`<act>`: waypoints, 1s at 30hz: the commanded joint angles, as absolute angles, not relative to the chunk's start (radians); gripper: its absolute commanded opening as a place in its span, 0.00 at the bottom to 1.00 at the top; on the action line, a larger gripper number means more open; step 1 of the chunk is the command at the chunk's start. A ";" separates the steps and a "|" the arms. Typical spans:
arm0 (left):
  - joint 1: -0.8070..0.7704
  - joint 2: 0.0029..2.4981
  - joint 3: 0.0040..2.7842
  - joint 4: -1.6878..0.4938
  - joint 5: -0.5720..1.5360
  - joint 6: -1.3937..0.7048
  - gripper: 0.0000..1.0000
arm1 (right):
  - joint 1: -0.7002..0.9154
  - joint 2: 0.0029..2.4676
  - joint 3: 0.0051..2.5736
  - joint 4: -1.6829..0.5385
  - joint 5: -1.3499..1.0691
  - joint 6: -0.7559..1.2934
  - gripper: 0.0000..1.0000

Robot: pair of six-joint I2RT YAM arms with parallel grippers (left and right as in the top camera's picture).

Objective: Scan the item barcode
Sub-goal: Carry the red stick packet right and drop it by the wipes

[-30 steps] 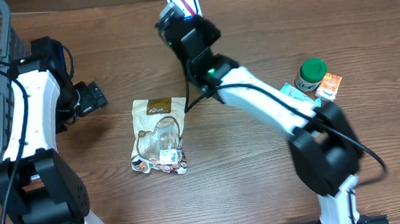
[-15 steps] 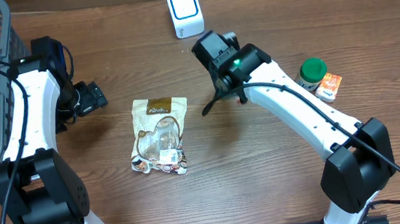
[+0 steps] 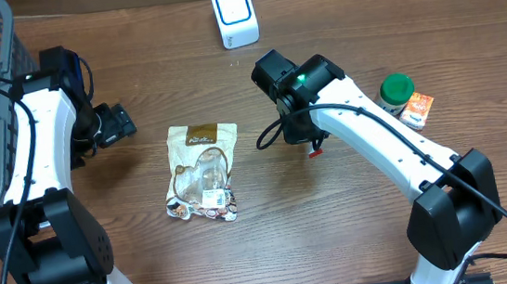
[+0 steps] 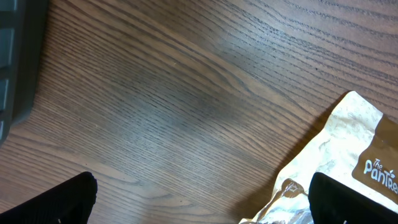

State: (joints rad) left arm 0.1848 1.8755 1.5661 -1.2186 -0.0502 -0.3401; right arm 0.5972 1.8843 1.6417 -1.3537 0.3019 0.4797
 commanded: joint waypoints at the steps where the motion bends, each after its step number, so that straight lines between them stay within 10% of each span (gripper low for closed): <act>1: 0.181 1.857 1.579 -1.218 -0.059 -0.336 1.00 | 0.593 1.882 1.640 -1.353 0.313 0.502 0.04; 18: 0.181 1.857 1.579 -1.218 -0.059 -0.336 1.00 | 0.455 1.882 1.407 -1.208 0.448 0.497 0.04; 26: 0.181 1.857 1.579 -1.218 -0.059 -0.336 1.00 | 0.370 1.882 1.328 -1.102 0.425 0.498 0.63; 30: 0.181 1.857 1.579 -1.218 -0.059 -0.336 1.00 | 0.375 1.882 1.328 -1.048 0.353 0.497 0.72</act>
